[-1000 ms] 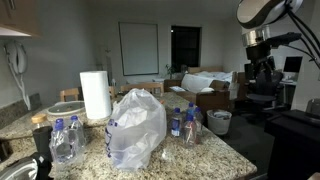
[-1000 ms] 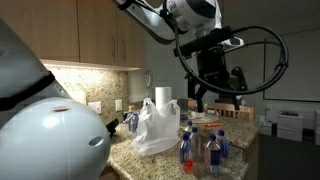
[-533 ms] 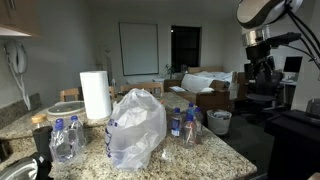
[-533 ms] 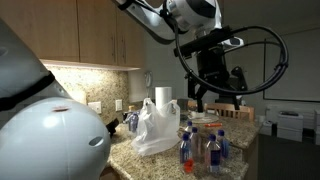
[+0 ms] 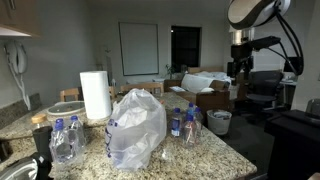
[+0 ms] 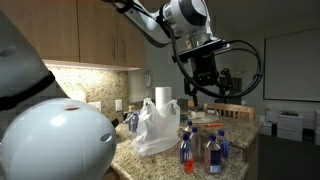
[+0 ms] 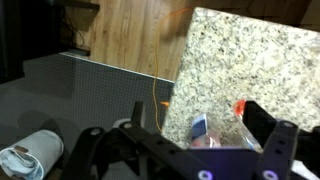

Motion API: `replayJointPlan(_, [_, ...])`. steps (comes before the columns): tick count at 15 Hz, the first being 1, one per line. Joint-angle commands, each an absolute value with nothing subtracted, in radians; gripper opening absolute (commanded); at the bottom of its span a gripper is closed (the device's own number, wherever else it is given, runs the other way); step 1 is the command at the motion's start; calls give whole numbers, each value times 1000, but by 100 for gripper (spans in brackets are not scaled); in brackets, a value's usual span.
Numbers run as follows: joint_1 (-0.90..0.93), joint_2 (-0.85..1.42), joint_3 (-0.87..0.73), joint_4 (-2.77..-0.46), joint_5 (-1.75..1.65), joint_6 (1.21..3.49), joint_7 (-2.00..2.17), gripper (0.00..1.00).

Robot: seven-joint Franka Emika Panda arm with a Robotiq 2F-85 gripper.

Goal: Put the water bottles into the plastic bag.

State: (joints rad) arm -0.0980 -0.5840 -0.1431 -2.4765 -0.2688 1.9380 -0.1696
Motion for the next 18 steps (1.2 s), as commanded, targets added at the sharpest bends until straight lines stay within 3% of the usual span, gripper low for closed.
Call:
replayJointPlan(1, [-26,-552,-148,-2449,-100,1958,-186,100])
replayJointPlan(4, [27,-505,-118,-2455,31,1973,-153,100])
replayJointPlan(12, [-7,-542,-115,-2462,-13,1948,-174,100])
replayJointPlan(18, [19,-359,-100,-2317,-21,1975,-201,100])
